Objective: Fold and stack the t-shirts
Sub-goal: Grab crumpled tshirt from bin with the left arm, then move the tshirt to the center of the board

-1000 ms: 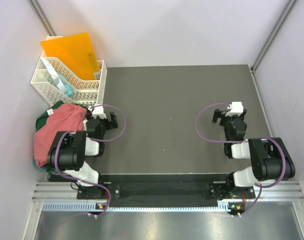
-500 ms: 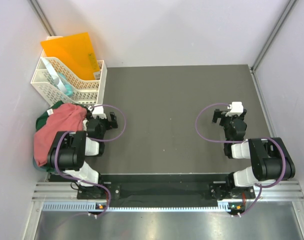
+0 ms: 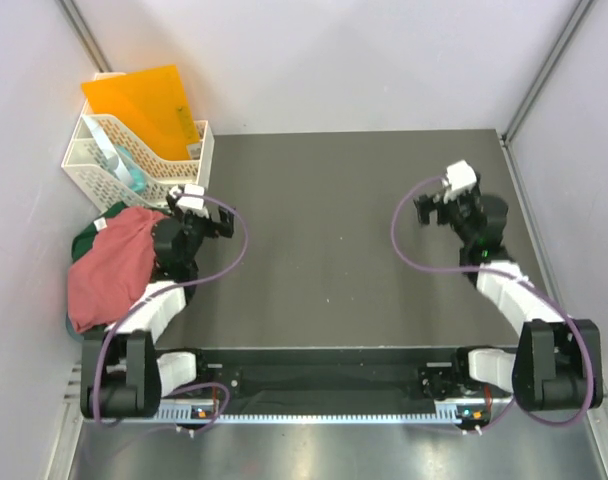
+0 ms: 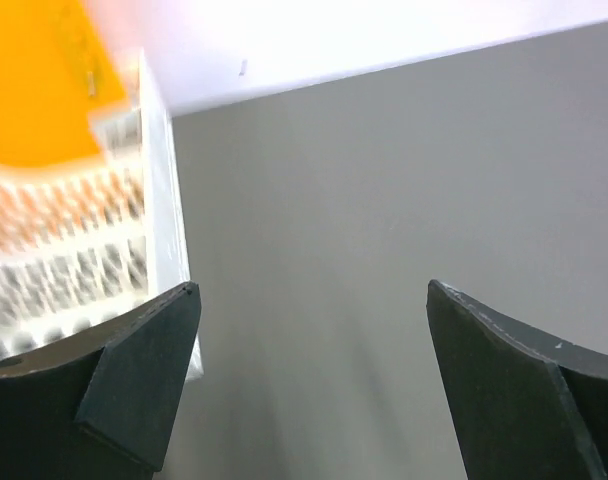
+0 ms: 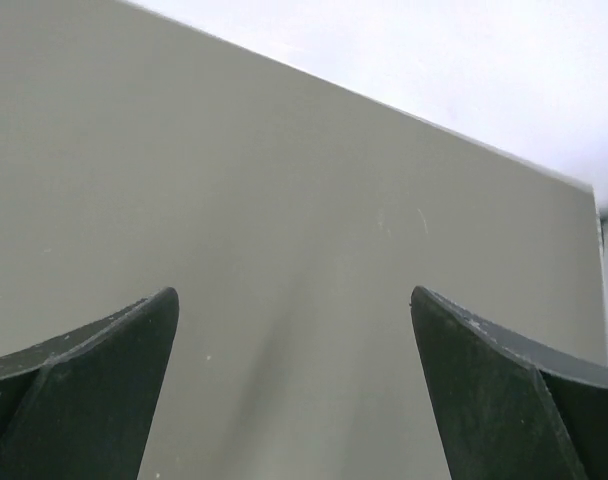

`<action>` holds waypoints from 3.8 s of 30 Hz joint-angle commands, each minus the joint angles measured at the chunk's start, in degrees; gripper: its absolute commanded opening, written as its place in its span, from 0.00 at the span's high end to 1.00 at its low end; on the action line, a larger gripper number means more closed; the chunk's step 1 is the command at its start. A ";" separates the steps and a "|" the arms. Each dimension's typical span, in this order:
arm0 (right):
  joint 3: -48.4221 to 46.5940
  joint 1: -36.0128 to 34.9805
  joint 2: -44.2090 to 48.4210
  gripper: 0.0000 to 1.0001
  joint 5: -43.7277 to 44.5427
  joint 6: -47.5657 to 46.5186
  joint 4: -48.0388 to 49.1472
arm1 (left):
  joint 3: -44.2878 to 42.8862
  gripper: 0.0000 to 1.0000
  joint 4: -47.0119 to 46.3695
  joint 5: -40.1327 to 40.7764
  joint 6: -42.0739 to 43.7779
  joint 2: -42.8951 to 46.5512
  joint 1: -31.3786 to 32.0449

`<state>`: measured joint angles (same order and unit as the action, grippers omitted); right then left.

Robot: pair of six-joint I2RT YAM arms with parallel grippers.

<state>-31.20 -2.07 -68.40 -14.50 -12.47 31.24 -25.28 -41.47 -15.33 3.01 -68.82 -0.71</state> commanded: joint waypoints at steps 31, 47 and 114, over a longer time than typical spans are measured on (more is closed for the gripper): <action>-65.47 -6.63 -26.43 0.00 13.44 -30.68 -90.56 | -13.22 0.08 64.77 41.78 41.90 25.65 -9.13; -76.20 -12.79 -34.43 0.00 20.92 -33.33 -94.70 | -3.46 0.43 64.51 34.32 37.43 26.81 -12.12; -73.56 -1.19 -27.93 0.04 5.10 -12.31 -77.29 | -69.47 0.42 71.07 -25.71 37.22 -21.45 36.04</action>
<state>-103.50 -4.69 -100.36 -7.31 -23.00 -45.80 -96.16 13.54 -31.40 28.40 -92.90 34.74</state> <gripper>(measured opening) 0.959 0.351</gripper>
